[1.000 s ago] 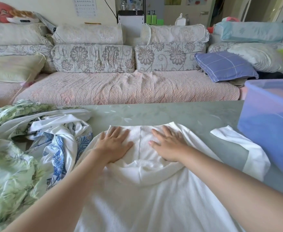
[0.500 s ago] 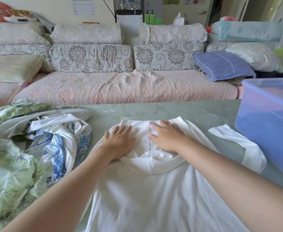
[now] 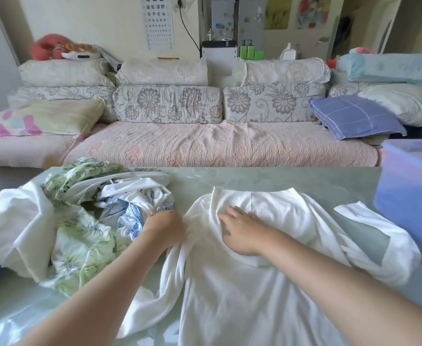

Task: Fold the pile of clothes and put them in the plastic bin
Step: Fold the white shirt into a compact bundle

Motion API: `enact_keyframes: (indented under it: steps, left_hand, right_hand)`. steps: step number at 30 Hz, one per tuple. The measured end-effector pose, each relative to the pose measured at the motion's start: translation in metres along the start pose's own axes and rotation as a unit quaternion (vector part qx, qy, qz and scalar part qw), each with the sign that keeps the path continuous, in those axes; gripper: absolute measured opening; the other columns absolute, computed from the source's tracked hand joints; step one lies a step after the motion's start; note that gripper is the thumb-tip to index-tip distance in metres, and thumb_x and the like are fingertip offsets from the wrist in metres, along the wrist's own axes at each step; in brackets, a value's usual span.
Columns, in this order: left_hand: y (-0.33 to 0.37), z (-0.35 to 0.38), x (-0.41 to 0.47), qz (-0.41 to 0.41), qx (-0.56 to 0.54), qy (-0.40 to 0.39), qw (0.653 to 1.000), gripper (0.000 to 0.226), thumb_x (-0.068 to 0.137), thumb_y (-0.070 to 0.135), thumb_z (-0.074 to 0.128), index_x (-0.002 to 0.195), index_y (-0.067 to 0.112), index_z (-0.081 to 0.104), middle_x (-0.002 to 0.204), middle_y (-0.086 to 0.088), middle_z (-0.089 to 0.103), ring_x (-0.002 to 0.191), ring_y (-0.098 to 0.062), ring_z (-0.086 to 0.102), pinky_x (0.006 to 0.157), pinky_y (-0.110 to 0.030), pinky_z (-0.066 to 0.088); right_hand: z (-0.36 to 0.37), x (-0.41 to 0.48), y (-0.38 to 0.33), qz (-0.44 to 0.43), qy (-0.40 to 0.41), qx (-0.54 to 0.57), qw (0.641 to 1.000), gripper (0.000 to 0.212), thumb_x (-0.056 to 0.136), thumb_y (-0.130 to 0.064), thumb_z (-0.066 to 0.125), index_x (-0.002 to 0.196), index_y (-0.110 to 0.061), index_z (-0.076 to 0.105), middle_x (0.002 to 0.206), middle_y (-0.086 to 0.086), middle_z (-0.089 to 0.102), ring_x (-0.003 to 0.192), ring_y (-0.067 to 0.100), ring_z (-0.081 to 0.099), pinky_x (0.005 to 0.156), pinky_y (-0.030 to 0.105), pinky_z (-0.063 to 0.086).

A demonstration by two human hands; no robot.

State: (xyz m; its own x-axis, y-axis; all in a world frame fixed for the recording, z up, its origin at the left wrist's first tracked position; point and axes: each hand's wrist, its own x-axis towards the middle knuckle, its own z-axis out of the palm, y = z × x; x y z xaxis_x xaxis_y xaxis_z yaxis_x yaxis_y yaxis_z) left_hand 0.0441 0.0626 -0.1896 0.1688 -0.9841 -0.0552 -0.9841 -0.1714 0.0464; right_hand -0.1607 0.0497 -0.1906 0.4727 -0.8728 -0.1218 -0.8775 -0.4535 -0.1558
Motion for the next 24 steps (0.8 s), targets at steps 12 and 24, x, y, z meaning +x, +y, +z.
enact_keyframes:
  steps: [12,24]
  left_hand:
    - [-0.036,-0.043,0.008,-0.001,-0.099,0.094,0.991,0.047,0.094,0.045,0.057,0.125,0.011,0.045,0.118,-0.011,0.063,0.106,-0.030,0.059,0.073,-0.035,0.043]
    - [-0.047,-0.053,-0.039,0.065,0.031,-0.109,0.991,0.064,0.070,0.072,0.066,0.097,0.014,0.065,0.089,-0.002,0.068,0.079,-0.020,0.065,0.066,-0.028,0.052]
  right_hand:
    - [0.008,0.002,-0.047,-0.003,-0.070,-0.025,0.997,0.079,0.096,-0.055,0.041,0.160,-0.029,0.002,0.167,0.000,-0.004,0.154,0.019,0.004,0.121,0.049,0.017]
    - [0.024,0.019,-0.080,-0.012,0.078,-0.043,0.996,0.056,0.095,-0.058,0.032,0.138,-0.024,0.044,0.141,0.005,0.043,0.139,0.026,0.034,0.112,0.048,0.026]
